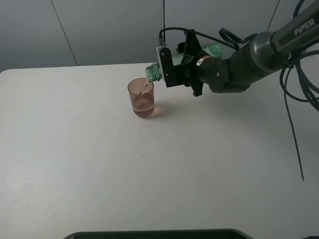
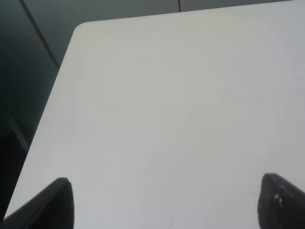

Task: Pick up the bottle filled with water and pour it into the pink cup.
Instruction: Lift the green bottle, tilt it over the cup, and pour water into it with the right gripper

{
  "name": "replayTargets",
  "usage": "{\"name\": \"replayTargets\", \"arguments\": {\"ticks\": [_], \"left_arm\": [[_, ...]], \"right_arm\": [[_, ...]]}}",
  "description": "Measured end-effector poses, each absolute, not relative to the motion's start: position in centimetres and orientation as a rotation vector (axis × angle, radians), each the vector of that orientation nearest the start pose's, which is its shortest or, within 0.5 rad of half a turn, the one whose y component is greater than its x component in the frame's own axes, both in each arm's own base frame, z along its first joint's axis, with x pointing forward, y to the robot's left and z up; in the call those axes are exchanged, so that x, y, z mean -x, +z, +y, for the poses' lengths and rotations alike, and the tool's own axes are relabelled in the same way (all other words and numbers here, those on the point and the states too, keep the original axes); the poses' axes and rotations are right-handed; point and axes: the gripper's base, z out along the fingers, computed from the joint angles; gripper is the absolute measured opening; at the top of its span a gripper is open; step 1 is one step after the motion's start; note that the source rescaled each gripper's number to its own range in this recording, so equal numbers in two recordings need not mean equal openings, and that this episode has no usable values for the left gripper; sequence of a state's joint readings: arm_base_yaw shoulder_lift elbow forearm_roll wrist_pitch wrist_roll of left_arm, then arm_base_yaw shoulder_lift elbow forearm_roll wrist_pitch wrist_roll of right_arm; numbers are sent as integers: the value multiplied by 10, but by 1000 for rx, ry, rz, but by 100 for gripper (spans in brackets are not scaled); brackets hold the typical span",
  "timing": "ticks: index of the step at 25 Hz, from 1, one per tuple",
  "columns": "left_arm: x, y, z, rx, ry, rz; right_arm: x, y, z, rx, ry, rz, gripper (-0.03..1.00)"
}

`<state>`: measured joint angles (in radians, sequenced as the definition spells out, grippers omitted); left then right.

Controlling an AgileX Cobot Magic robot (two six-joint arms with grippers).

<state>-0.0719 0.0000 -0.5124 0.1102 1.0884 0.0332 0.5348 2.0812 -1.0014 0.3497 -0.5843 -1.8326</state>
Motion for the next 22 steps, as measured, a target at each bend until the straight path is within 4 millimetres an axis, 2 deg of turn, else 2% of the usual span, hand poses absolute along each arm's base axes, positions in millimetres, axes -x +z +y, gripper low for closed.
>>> {"name": "replayTargets", "arguments": {"ticks": [22], "left_arm": [[7, 279, 9, -100, 108, 2054]], "right_arm": [[-361, 117, 193, 1741, -857, 1139, 0]]}}
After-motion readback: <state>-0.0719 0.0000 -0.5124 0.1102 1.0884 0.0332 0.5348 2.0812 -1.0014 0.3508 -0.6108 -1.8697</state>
